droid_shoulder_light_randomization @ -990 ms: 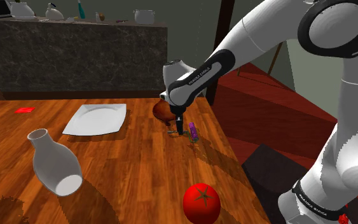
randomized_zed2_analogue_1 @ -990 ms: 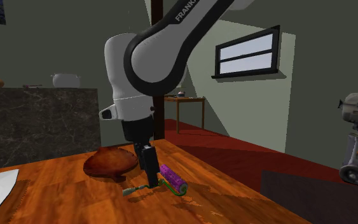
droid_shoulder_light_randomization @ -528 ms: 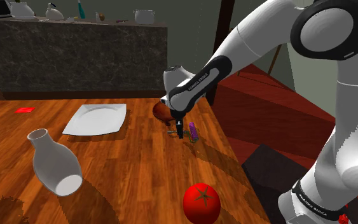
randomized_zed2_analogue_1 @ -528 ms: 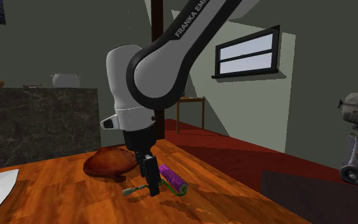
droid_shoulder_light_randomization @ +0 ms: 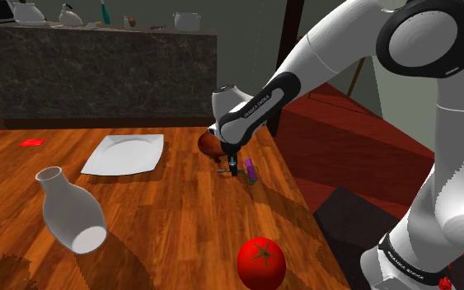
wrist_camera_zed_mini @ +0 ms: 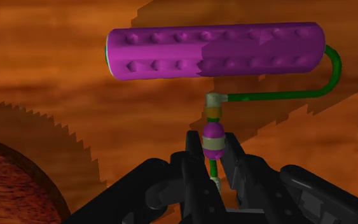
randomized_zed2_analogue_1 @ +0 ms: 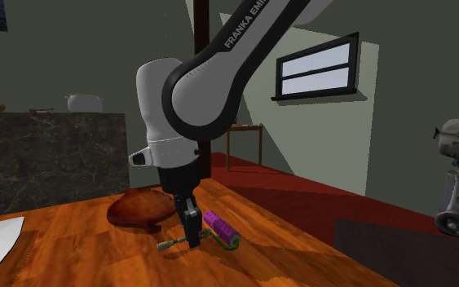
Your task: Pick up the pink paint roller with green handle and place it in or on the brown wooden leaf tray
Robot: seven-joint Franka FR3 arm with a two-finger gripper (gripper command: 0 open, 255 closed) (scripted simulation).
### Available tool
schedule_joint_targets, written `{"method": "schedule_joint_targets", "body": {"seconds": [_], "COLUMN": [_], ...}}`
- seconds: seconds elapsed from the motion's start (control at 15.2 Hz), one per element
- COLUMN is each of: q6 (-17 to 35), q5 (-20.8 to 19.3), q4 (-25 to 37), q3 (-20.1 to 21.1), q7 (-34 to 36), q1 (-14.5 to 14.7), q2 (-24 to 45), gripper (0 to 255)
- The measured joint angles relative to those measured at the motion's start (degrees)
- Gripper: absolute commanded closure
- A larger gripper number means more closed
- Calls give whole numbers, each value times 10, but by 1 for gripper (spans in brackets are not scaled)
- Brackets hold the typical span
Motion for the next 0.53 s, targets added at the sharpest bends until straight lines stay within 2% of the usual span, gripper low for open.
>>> {"method": "schedule_joint_targets", "body": {"seconds": [0.53], "q6": [-6], "q5": [1], "q4": [-1], "q3": [0], "q7": [0], "q1": [0], "q2": [-7], "gripper": [255]}}
